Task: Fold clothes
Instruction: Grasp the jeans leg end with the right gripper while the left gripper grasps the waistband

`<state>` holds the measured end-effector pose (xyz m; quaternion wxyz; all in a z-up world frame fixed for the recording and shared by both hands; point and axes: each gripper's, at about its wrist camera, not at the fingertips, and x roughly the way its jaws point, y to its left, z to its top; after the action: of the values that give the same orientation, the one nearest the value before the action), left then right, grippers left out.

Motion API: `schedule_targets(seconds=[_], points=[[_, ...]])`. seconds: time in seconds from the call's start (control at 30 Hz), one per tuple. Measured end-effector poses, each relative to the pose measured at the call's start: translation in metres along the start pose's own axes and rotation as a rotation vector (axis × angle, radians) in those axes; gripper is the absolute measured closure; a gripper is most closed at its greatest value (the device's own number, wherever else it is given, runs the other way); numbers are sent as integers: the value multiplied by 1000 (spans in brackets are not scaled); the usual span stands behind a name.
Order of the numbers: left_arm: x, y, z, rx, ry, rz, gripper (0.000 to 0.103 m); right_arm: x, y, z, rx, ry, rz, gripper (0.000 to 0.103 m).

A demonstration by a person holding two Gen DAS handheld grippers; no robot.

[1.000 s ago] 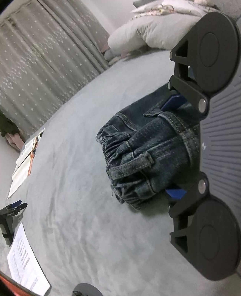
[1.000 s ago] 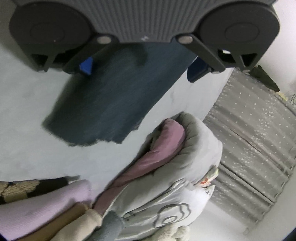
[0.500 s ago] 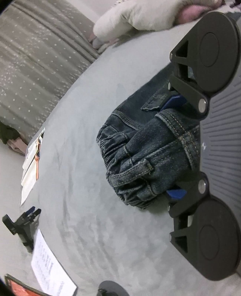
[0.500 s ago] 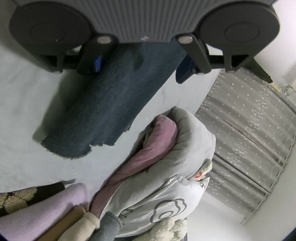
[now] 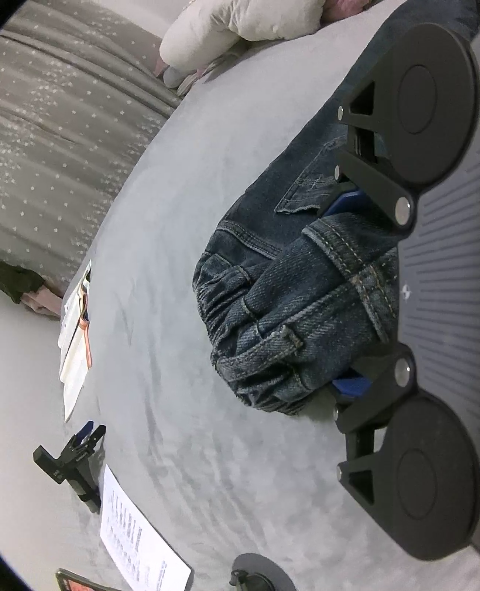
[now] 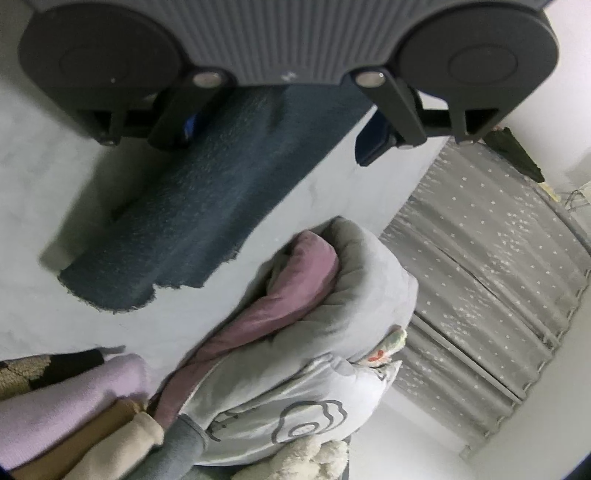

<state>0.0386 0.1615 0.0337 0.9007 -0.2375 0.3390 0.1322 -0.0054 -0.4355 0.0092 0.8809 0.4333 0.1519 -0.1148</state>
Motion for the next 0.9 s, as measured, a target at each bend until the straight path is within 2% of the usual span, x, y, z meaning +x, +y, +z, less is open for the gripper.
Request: schedule_targets(seconds=[0.17, 0.23, 0.3, 0.4, 0.43, 0.5, 0.57, 0.67, 0.8, 0.9], points=[[2, -1, -1, 10, -3, 9, 24, 8, -4, -5, -13, 45, -9, 23], [3, -1, -2, 10, -3, 8, 24, 15, -2, -9, -76, 77, -36, 24], [4, -1, -2, 9, -3, 7, 24, 17, 2, -13, -124, 78, -55, 24], [5, 0, -2, 8, -3, 6, 24, 17, 3, -15, -130, 74, -55, 23], [4, 0, -2, 6, -9, 4, 24, 16, 2, -14, -124, 73, -54, 26], [1, -1, -1, 14, -29, 8, 33, 15, 0, -13, -92, 67, -56, 46], [-1, -4, -2, 49, -46, 2, 37, 14, -10, -11, 0, 76, -57, 77], [0, -5, -2, 71, -48, 6, 44, 15, -17, -11, 49, 78, -52, 83], [-2, -8, -1, 97, -60, -9, 69, 14, -10, -12, 13, 60, -62, 88], [-5, -8, 2, 84, -55, -23, 75, 9, -2, -8, -18, 45, -56, 89]])
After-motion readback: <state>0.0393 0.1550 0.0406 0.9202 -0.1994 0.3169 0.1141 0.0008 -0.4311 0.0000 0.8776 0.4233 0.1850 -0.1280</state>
